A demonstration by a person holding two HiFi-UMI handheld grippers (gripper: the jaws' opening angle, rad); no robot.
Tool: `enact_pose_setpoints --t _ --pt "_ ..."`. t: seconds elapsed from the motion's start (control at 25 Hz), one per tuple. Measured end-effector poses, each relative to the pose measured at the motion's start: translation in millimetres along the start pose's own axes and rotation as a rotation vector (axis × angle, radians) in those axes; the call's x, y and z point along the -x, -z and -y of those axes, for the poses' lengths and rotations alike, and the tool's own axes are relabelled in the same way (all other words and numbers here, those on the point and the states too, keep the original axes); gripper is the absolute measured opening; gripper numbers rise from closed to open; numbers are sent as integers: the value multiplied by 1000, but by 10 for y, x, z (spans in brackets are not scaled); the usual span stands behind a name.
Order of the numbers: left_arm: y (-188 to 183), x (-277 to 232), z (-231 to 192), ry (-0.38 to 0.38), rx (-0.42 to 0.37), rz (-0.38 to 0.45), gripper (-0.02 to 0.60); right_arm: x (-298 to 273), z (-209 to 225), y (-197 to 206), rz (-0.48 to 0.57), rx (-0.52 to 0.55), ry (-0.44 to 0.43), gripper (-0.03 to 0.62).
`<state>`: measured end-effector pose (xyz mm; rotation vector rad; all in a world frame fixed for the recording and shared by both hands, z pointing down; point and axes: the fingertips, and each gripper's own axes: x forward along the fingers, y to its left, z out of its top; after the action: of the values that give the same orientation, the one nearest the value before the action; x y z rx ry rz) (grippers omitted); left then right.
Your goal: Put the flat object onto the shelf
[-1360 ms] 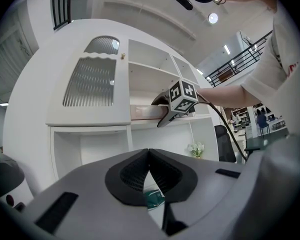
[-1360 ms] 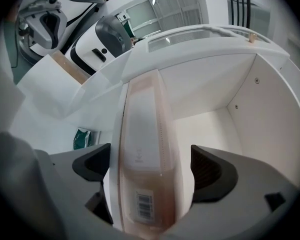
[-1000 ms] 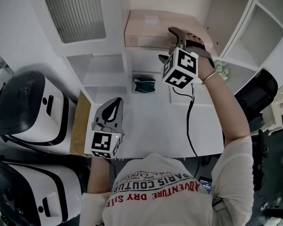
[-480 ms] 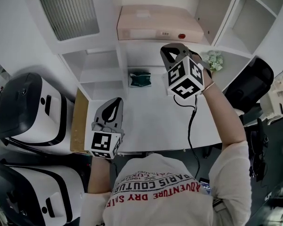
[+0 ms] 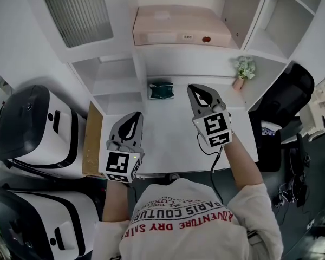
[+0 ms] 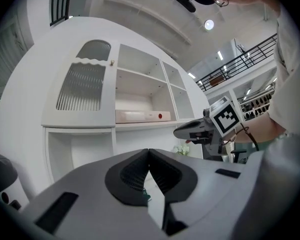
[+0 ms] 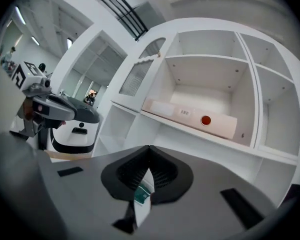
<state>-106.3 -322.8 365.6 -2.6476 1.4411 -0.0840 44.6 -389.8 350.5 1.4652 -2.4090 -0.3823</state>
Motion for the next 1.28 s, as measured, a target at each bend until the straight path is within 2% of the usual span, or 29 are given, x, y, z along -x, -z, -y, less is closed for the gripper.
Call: enact_pose_setpoints --t 0.16,0.32,0.48,0.76,0.92,1.16,1.28 --pt "10 4 1 -3 -1 -3 14 202 -44 165 23 -78 30 26" --pt "78 -12 -30 -15 6 -15 14 410 -117 373 51 -201 11 26" --pt "146 -65 -38 -17 16 -28 14 478 -58 478 51 -259 11 26" --pt "51 -185 3 -6 0 -7 14 467 121 535 43 -249 44 26" --pt "55 -241 50 0 2 -9 14 493 156 490 79 -258 53 26" --pt "43 -280 57 -4 6 -7 14 471 181 525 68 -236 52 26" --pt "118 -298 62 -2 15 -30 14 439 109 549 53 -219 22 26"
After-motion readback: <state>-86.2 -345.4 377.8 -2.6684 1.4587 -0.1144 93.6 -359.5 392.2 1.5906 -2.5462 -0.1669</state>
